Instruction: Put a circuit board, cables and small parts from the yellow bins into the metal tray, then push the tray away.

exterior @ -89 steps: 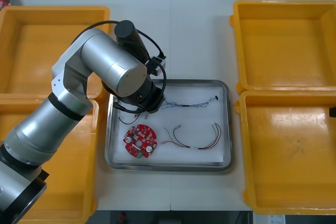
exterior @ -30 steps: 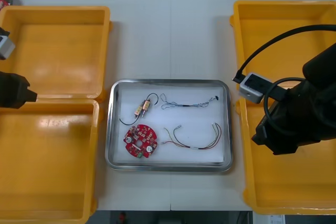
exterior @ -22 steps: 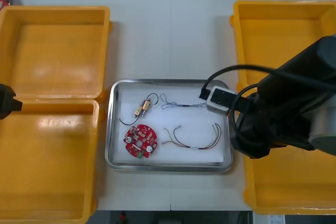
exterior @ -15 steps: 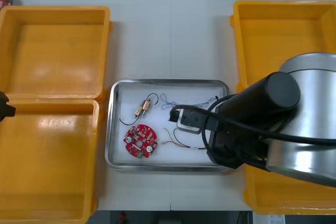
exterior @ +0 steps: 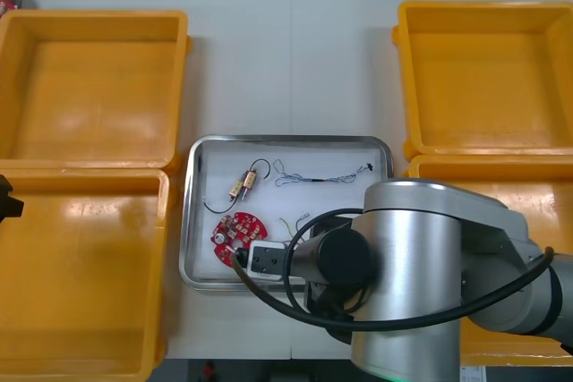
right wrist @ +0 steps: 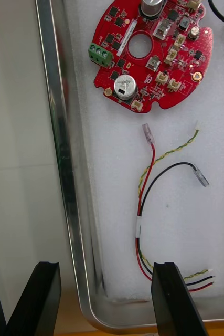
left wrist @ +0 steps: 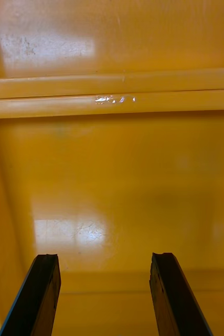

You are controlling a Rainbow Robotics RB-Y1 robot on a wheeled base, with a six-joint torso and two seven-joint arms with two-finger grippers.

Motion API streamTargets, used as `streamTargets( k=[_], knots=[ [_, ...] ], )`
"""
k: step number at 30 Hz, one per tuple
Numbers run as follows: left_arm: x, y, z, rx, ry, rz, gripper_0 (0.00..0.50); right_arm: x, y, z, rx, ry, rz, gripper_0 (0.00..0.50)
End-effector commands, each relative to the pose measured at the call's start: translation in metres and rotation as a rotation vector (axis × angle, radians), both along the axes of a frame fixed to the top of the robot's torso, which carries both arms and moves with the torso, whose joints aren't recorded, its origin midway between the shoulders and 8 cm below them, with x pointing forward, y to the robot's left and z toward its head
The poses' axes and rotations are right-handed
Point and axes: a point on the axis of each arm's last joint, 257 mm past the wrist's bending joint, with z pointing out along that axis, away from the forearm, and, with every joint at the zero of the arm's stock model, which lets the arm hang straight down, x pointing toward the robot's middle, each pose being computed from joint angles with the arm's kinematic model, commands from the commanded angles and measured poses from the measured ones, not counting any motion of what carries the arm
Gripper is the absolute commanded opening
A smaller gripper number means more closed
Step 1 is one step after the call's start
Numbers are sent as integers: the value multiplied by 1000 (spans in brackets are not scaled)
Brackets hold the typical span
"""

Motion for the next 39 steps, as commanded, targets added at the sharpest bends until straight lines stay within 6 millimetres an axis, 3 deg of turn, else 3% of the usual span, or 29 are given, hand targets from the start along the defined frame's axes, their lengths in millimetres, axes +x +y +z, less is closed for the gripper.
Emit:
streamTargets(
  k=[1,14,24,39],
  knots=[
    [-7,9,8,51,0,-10,500,-5,27,-7,-16,-8,78,500],
    [-7,9,8,51,0,-10,500,-1,56,-43,-45,8,59,500],
    [-7,9,8,51,0,-10,500,-5,48,-67,-77,15,43,500],
    [-7,9,8,51,0,-10,500,6,45,-82,-98,-14,29,500]
  ],
)
